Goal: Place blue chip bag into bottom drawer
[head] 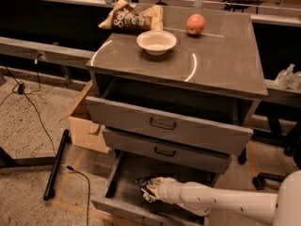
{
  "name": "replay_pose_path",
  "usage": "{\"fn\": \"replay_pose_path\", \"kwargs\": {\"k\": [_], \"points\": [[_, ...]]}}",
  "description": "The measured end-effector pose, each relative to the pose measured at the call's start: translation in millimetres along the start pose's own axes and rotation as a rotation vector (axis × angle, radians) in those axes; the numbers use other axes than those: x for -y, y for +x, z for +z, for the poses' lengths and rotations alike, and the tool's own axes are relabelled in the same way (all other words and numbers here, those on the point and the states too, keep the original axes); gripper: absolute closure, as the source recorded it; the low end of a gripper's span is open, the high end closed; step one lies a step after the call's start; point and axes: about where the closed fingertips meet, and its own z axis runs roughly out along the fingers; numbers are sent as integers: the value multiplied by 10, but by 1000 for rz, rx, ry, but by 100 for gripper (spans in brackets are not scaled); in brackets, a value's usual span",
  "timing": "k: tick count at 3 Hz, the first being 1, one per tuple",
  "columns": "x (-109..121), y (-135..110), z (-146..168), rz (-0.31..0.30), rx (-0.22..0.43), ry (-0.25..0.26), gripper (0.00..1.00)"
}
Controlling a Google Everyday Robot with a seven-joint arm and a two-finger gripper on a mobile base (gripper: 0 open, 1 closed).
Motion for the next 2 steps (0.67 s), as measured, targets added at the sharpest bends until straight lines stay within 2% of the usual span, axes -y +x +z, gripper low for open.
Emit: {"fn": "replay_pose_path", "kwargs": {"k": [2], "points": [[261, 115, 300, 85, -1, 96, 14]]}}
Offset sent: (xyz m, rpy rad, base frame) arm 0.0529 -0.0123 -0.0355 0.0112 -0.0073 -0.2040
